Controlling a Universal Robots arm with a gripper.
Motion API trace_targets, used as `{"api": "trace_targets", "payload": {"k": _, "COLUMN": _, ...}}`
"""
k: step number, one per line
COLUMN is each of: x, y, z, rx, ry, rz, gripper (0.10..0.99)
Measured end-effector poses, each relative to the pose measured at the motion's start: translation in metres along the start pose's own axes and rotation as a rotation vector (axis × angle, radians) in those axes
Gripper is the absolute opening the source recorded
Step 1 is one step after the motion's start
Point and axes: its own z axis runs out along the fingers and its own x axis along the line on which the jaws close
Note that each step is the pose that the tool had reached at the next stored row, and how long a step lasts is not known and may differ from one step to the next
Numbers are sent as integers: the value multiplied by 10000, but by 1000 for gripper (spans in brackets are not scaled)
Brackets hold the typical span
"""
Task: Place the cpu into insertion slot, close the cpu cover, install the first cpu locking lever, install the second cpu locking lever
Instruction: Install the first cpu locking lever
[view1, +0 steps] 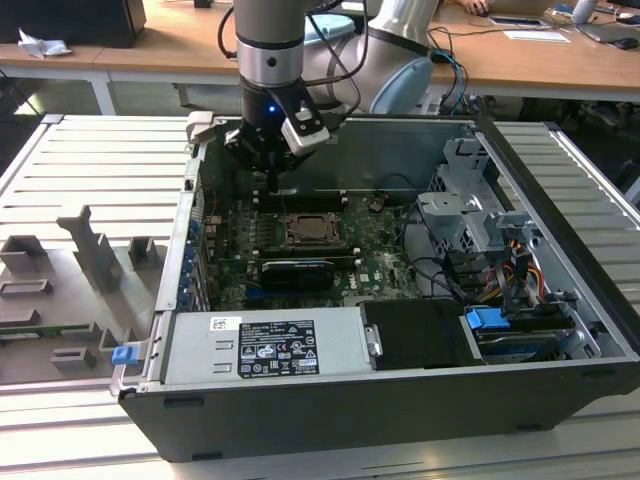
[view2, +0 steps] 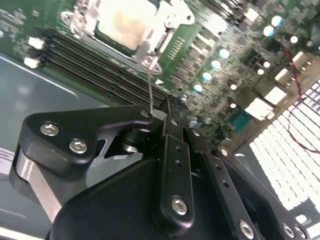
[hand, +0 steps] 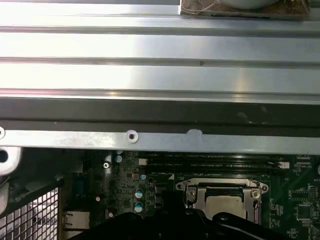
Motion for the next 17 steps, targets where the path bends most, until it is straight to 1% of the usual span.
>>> {"api": "trace_targets", "payload": {"k": 1, "x": -42, "y": -1, "z": 2, "rx": 0, "ry": 1, "rz": 2, "gripper": 106}}
{"api": "trace_targets", "payload": {"k": 2, "x": -105, "y": -2, "z": 7, "rx": -1, "ry": 3, "rz": 1, "gripper": 106}}
{"api": "trace_targets", "payload": {"k": 4, "x": -171, "y": -3, "z": 13, "rx": 1, "ry": 4, "rz": 3, "gripper": 106}}
{"api": "trace_targets", "payload": {"k": 5, "x": -216, "y": -4, "z": 19, "rx": 0, "ry": 3, "rz": 0, "gripper": 106}}
{"api": "trace_targets", "payload": {"k": 7, "x": -259, "y": -5, "z": 25, "rx": -2, "ry": 6, "rz": 3, "gripper": 106}}
{"api": "trace_targets", "payload": {"k": 8, "x": -276, "y": -6, "z": 32, "rx": -21, "ry": 4, "rz": 3, "gripper": 106}}
{"api": "trace_targets", "payload": {"k": 9, "x": -290, "y": -7, "z": 37, "rx": -89, "ry": 7, "rz": 2, "gripper": 106}}
{"api": "trace_targets", "payload": {"k": 10, "x": -299, "y": -8, "z": 40, "rx": -179, "ry": 5, "rz": 2, "gripper": 106}}
{"api": "trace_targets", "payload": {"k": 12, "x": -317, "y": -13, "z": 46, "rx": -401, "ry": 0, "rz": 2, "gripper": 106}}
{"api": "trace_targets", "payload": {"k": 13, "x": -339, "y": -20, "z": 68, "rx": -494, "ry": -5, "rz": 8, "gripper": 106}}
{"api": "trace_targets", "payload": {"k": 15, "x": -386, "y": -24, "z": 132, "rx": -498, "ry": -2, "rz": 7, "gripper": 106}}
{"api": "trace_targets", "payload": {"k": 17, "x": -388, "y": -25, "z": 158, "rx": -497, "ry": -4, "rz": 6, "gripper": 106}}
